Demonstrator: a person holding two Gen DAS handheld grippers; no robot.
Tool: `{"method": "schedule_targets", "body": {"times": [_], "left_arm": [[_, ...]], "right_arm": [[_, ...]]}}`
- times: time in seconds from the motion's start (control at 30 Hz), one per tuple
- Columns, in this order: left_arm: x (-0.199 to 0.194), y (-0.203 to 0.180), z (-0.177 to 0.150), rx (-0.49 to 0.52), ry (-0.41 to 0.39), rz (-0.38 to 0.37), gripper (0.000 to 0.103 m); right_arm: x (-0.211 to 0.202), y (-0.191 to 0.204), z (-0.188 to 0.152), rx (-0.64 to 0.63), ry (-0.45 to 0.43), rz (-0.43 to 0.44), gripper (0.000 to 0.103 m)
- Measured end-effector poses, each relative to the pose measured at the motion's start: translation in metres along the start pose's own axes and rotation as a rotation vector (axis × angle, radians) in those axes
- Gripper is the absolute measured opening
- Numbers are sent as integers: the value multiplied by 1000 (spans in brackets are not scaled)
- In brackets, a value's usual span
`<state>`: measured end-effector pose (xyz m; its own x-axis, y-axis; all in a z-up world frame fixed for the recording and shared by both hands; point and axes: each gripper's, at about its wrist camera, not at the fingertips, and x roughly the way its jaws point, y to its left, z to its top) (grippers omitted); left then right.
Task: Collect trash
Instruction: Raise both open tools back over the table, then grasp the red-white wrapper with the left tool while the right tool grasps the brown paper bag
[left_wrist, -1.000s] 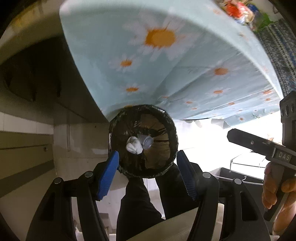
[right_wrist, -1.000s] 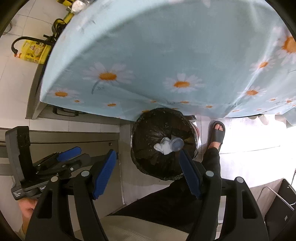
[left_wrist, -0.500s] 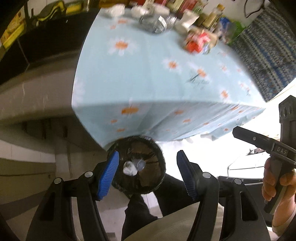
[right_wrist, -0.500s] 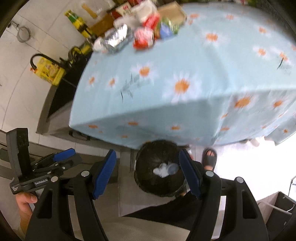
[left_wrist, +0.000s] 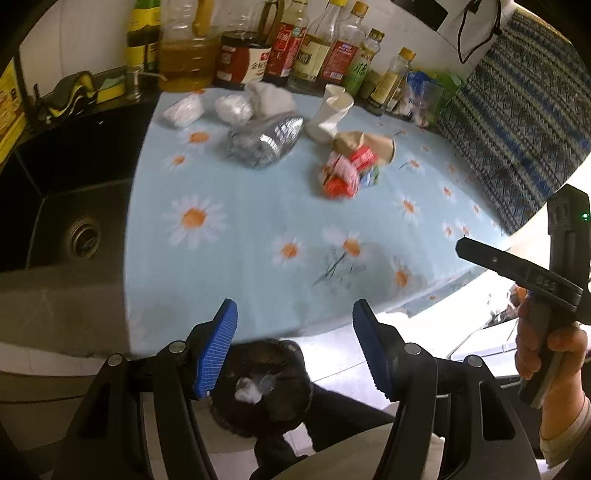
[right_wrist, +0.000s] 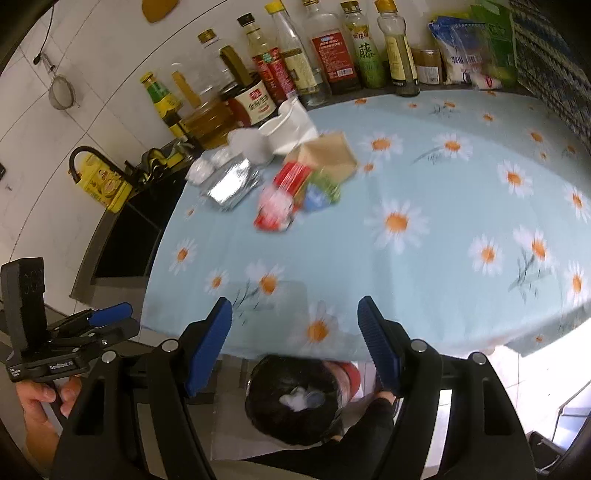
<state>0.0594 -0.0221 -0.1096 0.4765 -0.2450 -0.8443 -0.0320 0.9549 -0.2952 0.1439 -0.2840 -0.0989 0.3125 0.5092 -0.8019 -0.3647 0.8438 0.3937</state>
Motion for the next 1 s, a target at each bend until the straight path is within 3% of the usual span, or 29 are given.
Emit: {"method": "schedule_targets", "body": {"times": [0.23, 0.6, 0.93, 1.0], "left_arm": [[36, -26, 49, 3, 12, 16, 63], [111, -52, 109, -3, 102, 61, 63], [147, -59, 128, -15, 147, 97, 63], [151, -61, 130, -17, 151, 98, 63]], "right_arm": [[14, -34, 57, -17, 5, 24, 70], [65, -75, 131, -54, 76, 119, 70], [93, -78, 156, -112, 131, 176, 67], [98, -78, 159, -118, 141, 184, 62]]}}
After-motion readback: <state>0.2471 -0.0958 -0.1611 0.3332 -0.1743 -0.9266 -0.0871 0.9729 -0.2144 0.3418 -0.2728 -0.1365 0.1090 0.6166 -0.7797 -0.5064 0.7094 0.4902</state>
